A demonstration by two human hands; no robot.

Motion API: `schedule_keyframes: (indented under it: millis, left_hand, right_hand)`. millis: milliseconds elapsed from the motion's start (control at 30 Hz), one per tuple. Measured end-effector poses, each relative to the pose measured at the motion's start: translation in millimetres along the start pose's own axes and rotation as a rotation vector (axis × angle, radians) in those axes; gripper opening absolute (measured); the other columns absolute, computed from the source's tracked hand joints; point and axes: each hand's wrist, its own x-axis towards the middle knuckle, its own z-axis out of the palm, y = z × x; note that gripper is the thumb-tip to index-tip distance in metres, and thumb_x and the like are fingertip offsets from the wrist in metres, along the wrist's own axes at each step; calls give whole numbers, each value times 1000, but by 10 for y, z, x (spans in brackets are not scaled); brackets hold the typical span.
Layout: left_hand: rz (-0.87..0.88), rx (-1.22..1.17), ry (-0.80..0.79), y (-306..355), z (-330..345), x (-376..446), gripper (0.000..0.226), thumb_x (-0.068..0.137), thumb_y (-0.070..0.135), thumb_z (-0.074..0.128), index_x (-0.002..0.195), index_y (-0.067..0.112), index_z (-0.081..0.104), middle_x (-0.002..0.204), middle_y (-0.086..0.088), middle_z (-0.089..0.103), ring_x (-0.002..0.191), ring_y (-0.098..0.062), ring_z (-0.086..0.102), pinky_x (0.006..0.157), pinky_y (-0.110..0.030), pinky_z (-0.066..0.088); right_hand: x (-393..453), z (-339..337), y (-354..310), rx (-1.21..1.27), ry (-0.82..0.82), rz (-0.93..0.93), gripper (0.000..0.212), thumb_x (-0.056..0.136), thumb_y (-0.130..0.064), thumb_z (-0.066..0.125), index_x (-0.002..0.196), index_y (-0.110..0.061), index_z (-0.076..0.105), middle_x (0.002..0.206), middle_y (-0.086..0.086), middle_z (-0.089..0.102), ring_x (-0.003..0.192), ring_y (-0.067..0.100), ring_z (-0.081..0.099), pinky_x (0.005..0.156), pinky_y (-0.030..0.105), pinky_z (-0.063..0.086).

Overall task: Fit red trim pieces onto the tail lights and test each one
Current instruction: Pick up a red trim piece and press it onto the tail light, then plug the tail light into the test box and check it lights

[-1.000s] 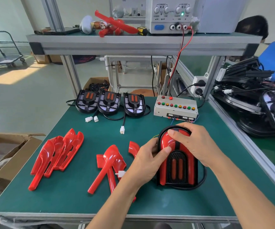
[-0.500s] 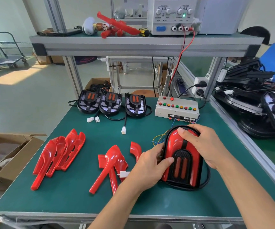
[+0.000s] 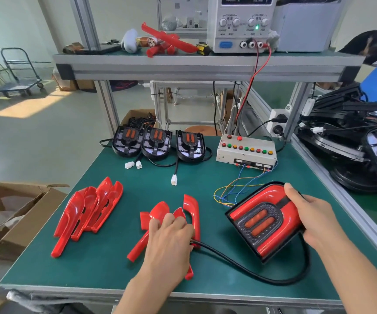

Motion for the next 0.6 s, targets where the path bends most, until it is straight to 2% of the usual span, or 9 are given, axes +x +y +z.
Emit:
schedule_keyframes:
  millis: [67, 200, 333, 400, 467, 500, 567, 600]
  left_hand:
    - [32, -31, 51, 4, -44, 34, 29, 57, 29, 89, 70, 28, 63, 75, 13, 59, 76, -19, 59, 64, -36, 43]
    - [90, -313, 157, 1, -64, 89, 10, 79, 30, 74, 83, 29, 65, 87, 14, 58, 85, -17, 52, 77, -36, 32]
    - [174, -585, 99, 158, -127, 199, 5, 92, 19, 67, 95, 17, 69, 96, 5, 57, 88, -13, 53, 81, -25, 41]
    - [196, -624, 54, 264, -96, 263, 8, 94, 17, 65, 100, 14, 69, 100, 2, 56, 90, -17, 56, 82, -29, 44]
    - [210, -621, 14, 357, -33, 315, 10, 96, 20, 64, 102, 14, 69, 102, 1, 55, 90, -20, 56, 83, -34, 45]
    - [217, -615, -1, 396, -3, 340, 11, 96, 20, 63, 102, 14, 69, 103, 1, 55, 90, -21, 56, 84, -36, 45]
    - [242, -612, -25, 466, 40, 387, 11, 96, 20, 64, 102, 13, 69, 106, -1, 55, 93, -23, 56, 87, -38, 45]
    - [267, -604, -29, 500, 61, 413, 11, 95, 20, 64, 101, 12, 69, 109, -1, 56, 97, -23, 56, 89, -39, 45]
  right_hand:
    - [-13, -69, 30, -5, 29, 16, 40, 85, -46, 78, 90, -7, 71, 64, 4, 75, 60, 23, 70, 64, 33, 54]
    - [-39, -298, 86, -21, 66, 34, 40, 85, -47, 78, 88, -8, 71, 61, 5, 74, 49, 19, 70, 63, 33, 51]
    - [-49, -489, 148, -42, 86, 61, 46, 83, -51, 78, 94, -7, 73, 69, 11, 76, 51, 19, 72, 65, 35, 53]
    - [-66, -506, 148, 2, 60, 69, 48, 80, -52, 78, 97, -7, 73, 73, 11, 78, 54, 19, 73, 67, 36, 53]
    - [-68, -485, 181, 167, 11, 107, 57, 73, -54, 77, 106, -8, 73, 87, 13, 80, 66, 22, 76, 72, 41, 56]
    - [-65, -475, 199, 264, -21, 142, 62, 73, -55, 73, 113, -7, 73, 101, 16, 79, 77, 26, 77, 76, 45, 58]
    - [-45, -440, 207, 435, -134, 215, 63, 85, -54, 61, 117, -1, 73, 126, 26, 67, 98, 37, 74, 80, 55, 61]
    - [-34, -438, 230, 564, -209, 229, 64, 95, -52, 51, 117, 4, 73, 130, 30, 62, 106, 41, 70, 83, 59, 60]
